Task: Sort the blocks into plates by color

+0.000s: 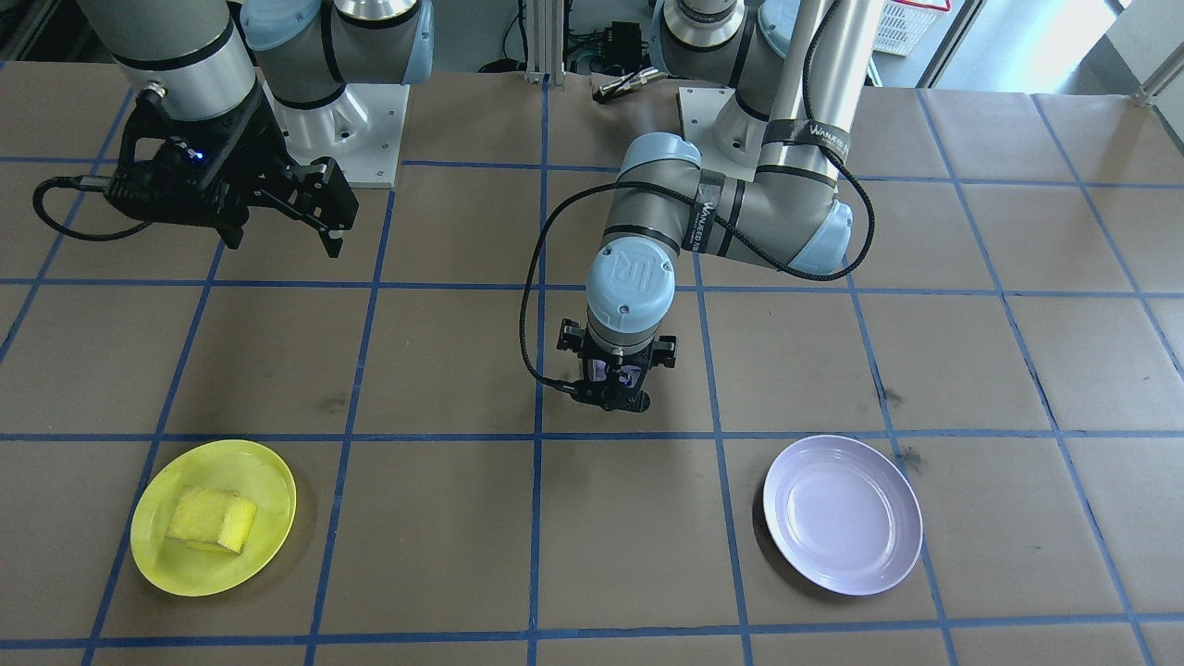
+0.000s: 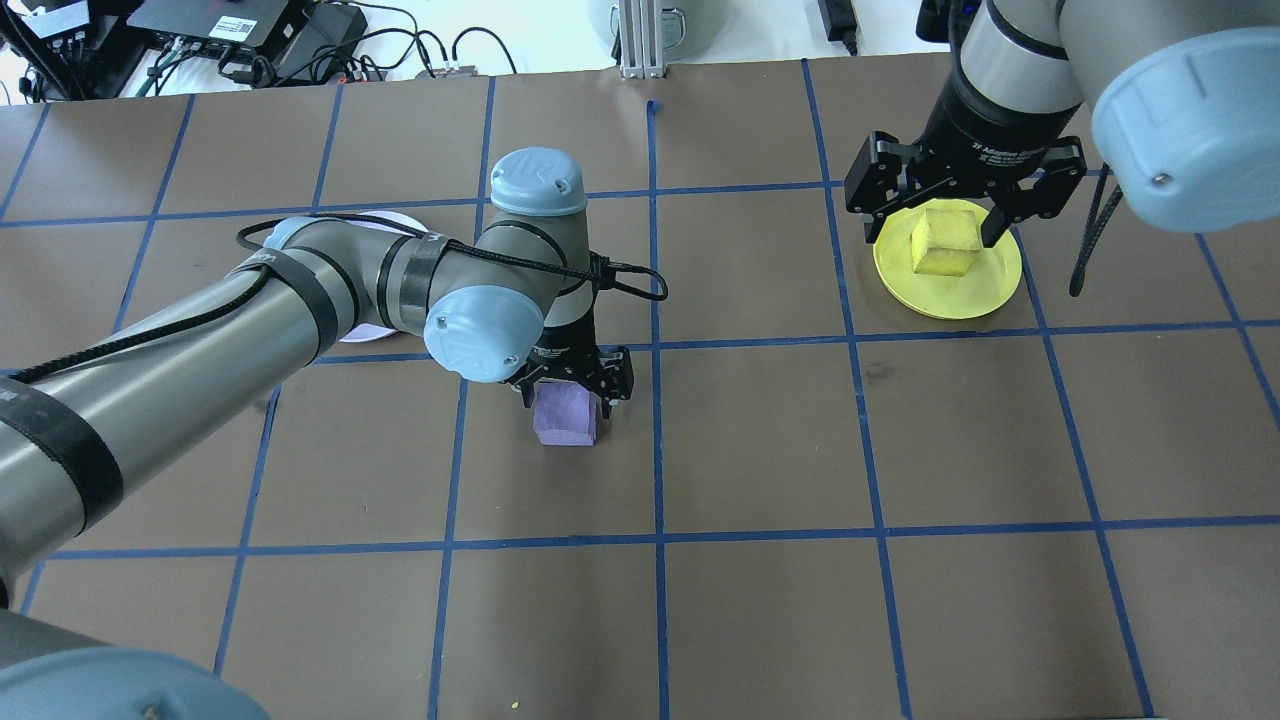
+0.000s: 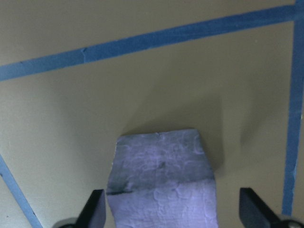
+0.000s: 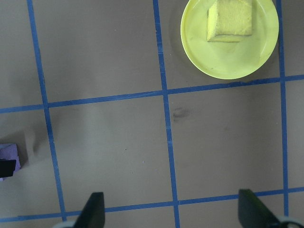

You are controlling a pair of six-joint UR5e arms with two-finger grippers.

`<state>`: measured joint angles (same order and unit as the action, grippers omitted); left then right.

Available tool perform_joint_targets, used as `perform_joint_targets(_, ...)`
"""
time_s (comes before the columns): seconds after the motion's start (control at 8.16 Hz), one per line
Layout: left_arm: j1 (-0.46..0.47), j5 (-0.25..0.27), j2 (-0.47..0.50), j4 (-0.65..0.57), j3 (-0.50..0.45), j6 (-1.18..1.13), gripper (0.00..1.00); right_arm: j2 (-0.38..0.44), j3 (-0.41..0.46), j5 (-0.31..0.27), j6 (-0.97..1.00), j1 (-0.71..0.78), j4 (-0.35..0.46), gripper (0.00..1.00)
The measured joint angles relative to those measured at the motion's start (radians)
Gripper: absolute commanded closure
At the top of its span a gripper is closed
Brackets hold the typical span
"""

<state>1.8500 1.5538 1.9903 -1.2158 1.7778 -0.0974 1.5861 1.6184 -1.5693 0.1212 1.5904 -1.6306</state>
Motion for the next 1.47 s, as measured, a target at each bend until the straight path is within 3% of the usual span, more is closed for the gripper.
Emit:
perform_joint_targets(0.12, 0.000, 0.000, 0.003, 0.002, 0.001, 0.001, 0.46, 0.000, 0.000, 0.000, 0.000, 0.000, 0.000, 0.00)
perform_joint_targets(0.25, 0.000, 0.000, 0.006, 0.005, 0.001, 0.000, 0.99, 0.000, 0.000, 0.001, 0.000, 0.000, 0.000, 0.00)
perform_joint_targets(0.74, -0.001, 0.001, 0.005, 0.039, -0.006, 0.004, 1.00, 0.000, 0.000, 0.000, 0.000, 0.000, 0.000, 0.00)
perform_joint_targets(0.98, -0.007, 0.019, -0.023, -0.012, -0.016, 0.005, 1.00, 0.000, 0.000, 0.001, 0.000, 0.000, 0.000, 0.00)
perform_joint_targets(1.23, -0.065, 0.073, -0.090, -0.114, -0.051, 0.014, 1.00, 0.000, 0.000, 0.003, 0.000, 0.000, 0.000, 0.00)
perform_joint_targets(1.47, -0.160, 0.093, -0.136, -0.157, -0.108, 0.115, 1.00, 0.000, 0.000, 0.003, 0.000, 0.000, 0.000, 0.00)
